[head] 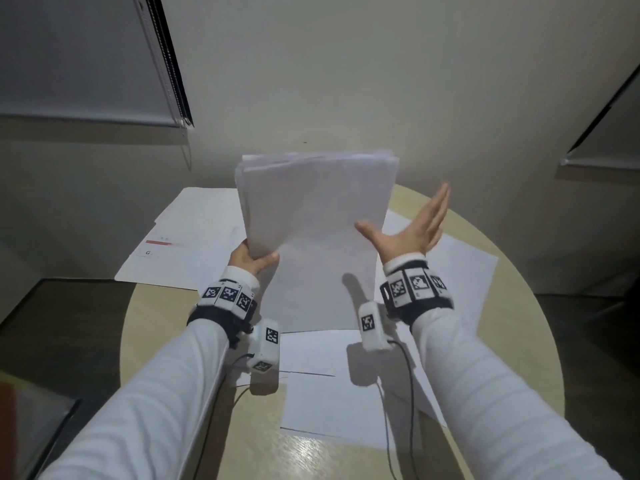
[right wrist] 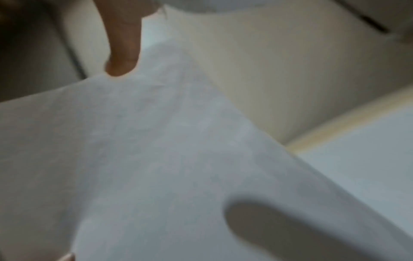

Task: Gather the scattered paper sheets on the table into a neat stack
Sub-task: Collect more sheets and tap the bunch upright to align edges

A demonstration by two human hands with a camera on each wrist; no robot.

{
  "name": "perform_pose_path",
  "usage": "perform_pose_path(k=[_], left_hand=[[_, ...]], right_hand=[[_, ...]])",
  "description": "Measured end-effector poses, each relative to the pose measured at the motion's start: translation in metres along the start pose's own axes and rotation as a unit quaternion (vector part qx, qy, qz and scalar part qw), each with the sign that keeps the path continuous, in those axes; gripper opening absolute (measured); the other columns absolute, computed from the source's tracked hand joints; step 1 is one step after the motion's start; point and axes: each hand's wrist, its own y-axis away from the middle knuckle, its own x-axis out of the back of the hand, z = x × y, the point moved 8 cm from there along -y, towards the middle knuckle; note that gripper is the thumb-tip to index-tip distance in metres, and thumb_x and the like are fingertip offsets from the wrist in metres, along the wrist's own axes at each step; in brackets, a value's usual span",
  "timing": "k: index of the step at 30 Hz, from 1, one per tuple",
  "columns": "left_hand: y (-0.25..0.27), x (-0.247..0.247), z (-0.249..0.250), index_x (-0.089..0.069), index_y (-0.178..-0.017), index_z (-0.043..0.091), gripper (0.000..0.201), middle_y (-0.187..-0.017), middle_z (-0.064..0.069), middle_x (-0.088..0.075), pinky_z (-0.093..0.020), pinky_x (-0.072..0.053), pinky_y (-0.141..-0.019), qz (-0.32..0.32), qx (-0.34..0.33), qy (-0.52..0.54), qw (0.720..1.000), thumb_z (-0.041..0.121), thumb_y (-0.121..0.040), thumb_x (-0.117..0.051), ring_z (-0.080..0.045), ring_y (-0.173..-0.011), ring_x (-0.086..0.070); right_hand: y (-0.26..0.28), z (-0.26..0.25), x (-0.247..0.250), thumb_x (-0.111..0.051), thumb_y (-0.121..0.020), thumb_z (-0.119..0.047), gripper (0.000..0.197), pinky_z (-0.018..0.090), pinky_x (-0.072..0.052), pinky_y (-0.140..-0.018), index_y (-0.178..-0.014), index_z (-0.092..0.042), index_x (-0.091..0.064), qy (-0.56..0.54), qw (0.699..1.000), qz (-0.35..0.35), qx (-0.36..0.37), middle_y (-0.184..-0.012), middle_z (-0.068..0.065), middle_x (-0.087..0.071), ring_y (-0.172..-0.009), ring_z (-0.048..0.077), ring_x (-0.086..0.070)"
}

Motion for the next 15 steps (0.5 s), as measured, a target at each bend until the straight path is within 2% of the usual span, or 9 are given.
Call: perform_pose_path(k=[2,4,6,7,8,9,10,13,15], left_hand=[[0.001,-0.001,0.011,-0.046,-0.125,-0.011,0.048,-0.116,-0.012,-0.054,-0.018,-0.038,-0.090,-0.004,-0.028,-0.001,1.000,-0.009,-0.080,-0.062,-0.015,-0.107,-0.049],[0.002,-0.005,0.019,-0.045,-0.126,-0.011,0.049,-0.115,-0.011,-0.053,-0.021,-0.038,-0.095,-0.018,-0.039,0.008,0.999,-0.011,-0.080,-0.061,-0.014,-0.108,-0.047],[0.004,-0.013,0.025,-0.046,-0.125,-0.012,0.048,-0.115,-0.013,-0.054,-0.033,-0.041,-0.103,-0.034,-0.038,0.013,0.999,-0.013,-0.080,-0.060,-0.016,-0.102,-0.053],[0.005,-0.016,0.027,-0.046,-0.125,-0.013,0.047,-0.115,-0.013,-0.054,-0.034,-0.043,-0.102,-0.037,-0.041,0.015,0.998,-0.013,-0.080,-0.060,-0.012,-0.093,-0.059],[0.004,-0.018,0.029,-0.046,-0.124,-0.013,0.046,-0.114,-0.011,-0.053,-0.031,-0.048,-0.097,-0.033,-0.049,0.021,0.998,-0.014,-0.080,-0.059,-0.003,-0.082,-0.063],[0.005,-0.021,0.032,-0.046,-0.124,-0.013,0.045,-0.113,-0.009,-0.052,-0.026,-0.051,-0.089,-0.031,-0.059,0.029,0.997,-0.014,-0.080,-0.059,0.009,-0.074,-0.063],[0.004,-0.023,0.034,-0.046,-0.123,-0.013,0.044,-0.113,-0.008,-0.052,-0.023,-0.050,-0.084,-0.024,-0.066,0.036,0.997,-0.014,-0.080,-0.059,0.012,-0.072,-0.063],[0.005,-0.025,0.041,-0.048,-0.119,-0.008,0.046,-0.111,-0.010,-0.053,-0.034,-0.046,-0.093,0.001,-0.062,0.060,0.996,-0.009,-0.077,-0.066,-0.017,-0.097,-0.058],[0.006,-0.025,0.039,-0.047,-0.116,0.000,0.049,-0.108,-0.010,-0.055,-0.040,-0.043,-0.097,-0.001,-0.052,0.072,0.996,-0.011,-0.074,-0.068,-0.024,-0.100,-0.054]], right_hand=[[0.009,0.042,-0.028,-0.085,-0.062,-0.017,0.121,0.046,-0.022,-0.115,-0.149,-0.018,-0.003,-0.129,0.974,-0.148,-0.114,-0.154,0.010,-0.021,-0.141,0.023,-0.025],[0.025,0.057,-0.047,-0.079,-0.066,0.003,0.091,0.041,-0.037,-0.108,-0.142,-0.010,-0.029,-0.151,0.940,-0.260,-0.161,-0.136,0.014,-0.049,-0.121,0.021,-0.050],[0.028,0.069,-0.048,-0.074,-0.069,0.010,0.061,0.021,-0.052,-0.085,-0.124,-0.001,-0.050,-0.145,0.940,-0.253,-0.179,-0.102,0.009,-0.068,-0.086,0.007,-0.065],[0.027,0.070,-0.045,-0.073,-0.071,0.009,0.051,0.015,-0.053,-0.073,-0.118,0.001,-0.055,-0.153,0.941,-0.234,-0.193,-0.085,0.002,-0.070,-0.070,0.000,-0.065],[0.025,0.070,-0.043,-0.073,-0.073,0.007,0.042,0.015,-0.053,-0.068,-0.112,0.002,-0.059,-0.156,0.943,-0.217,-0.197,-0.075,-0.003,-0.068,-0.059,-0.003,-0.064],[0.022,0.070,-0.041,-0.074,-0.074,0.003,0.035,0.017,-0.053,-0.069,-0.106,0.000,-0.061,-0.152,0.949,-0.202,-0.191,-0.071,-0.005,-0.065,-0.055,-0.006,-0.062],[0.018,0.068,-0.041,-0.074,-0.074,0.002,0.030,0.015,-0.052,-0.068,-0.102,-0.001,-0.062,-0.153,0.953,-0.187,-0.181,-0.071,-0.005,-0.062,-0.050,-0.011,-0.059],[0.013,0.064,-0.040,-0.073,-0.074,0.003,0.034,0.000,-0.045,-0.055,-0.106,0.008,-0.063,-0.181,0.959,-0.136,-0.167,-0.082,-0.003,-0.062,-0.046,-0.016,-0.055],[0.014,0.064,-0.036,-0.075,-0.072,0.004,0.040,0.003,-0.046,-0.057,-0.109,0.009,-0.060,-0.182,0.962,-0.119,-0.166,-0.092,0.005,-0.061,-0.056,-0.007,-0.061]])
